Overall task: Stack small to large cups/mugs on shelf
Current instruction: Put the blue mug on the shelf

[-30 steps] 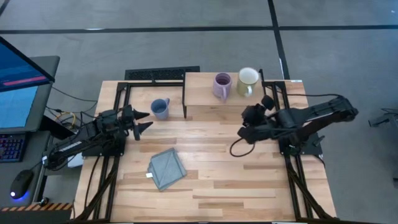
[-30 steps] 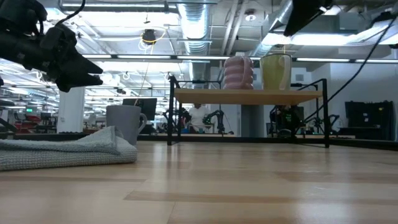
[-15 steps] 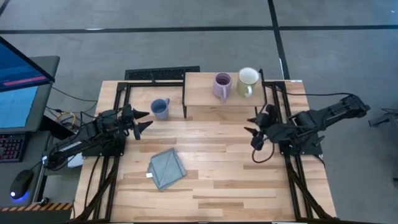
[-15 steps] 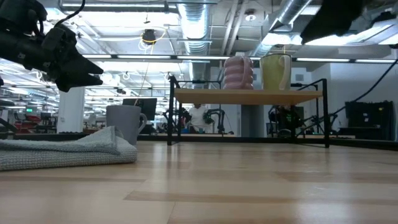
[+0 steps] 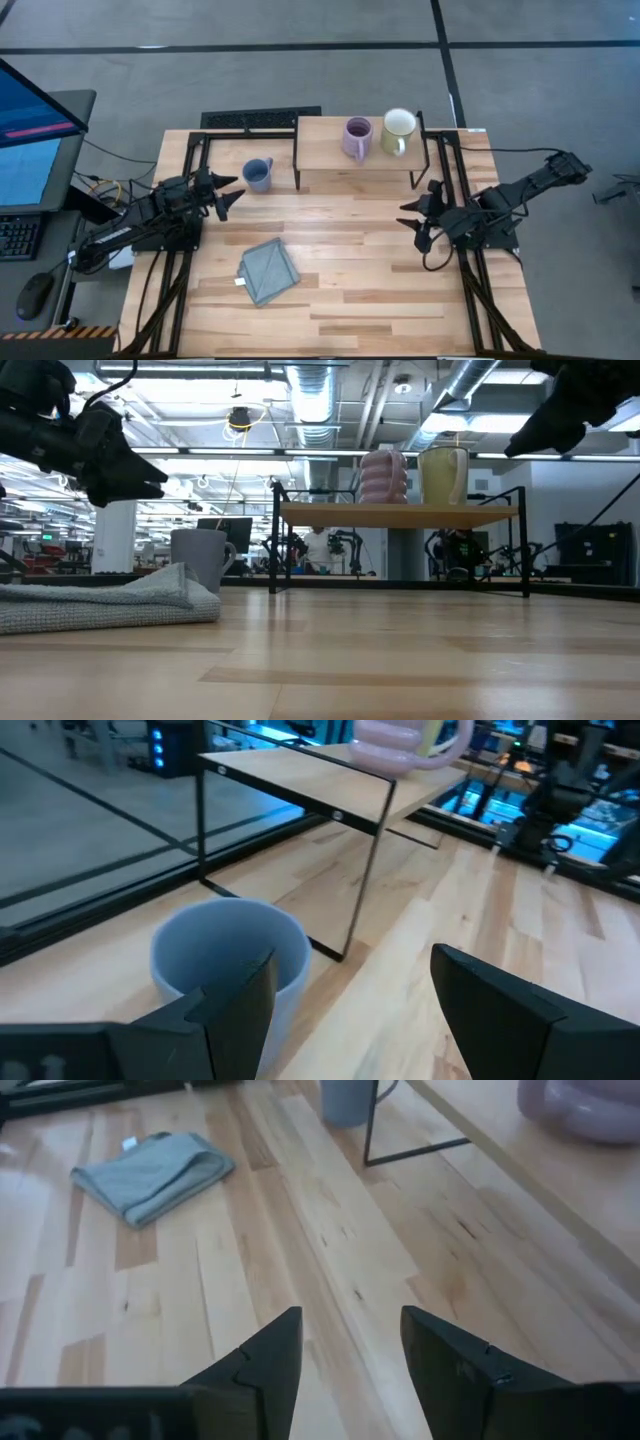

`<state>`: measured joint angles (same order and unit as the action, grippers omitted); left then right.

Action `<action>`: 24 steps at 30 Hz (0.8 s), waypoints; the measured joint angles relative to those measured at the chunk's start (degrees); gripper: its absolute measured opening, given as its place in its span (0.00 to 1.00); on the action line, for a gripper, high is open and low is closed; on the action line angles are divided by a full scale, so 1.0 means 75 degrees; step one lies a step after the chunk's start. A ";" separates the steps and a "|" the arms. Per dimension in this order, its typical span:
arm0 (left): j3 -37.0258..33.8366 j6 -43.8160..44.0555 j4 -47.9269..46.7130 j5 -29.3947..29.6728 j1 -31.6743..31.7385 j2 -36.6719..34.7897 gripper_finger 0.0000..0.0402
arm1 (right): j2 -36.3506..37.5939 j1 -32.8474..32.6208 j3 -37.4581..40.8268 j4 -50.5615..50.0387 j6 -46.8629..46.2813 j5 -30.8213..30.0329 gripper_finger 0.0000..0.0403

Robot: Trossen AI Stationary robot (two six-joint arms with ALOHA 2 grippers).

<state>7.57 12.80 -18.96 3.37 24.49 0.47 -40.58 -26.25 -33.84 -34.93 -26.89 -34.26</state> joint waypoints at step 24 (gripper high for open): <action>0.0000 0.0039 -0.0134 0.3803 0.0006 0.0003 0.64 | 0.0105 -0.0132 0.0486 0.1609 0.1614 -0.0081 0.48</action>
<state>7.57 13.10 -19.97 31.90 24.53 0.49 -39.79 -27.24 -30.20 -22.86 -14.79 -34.87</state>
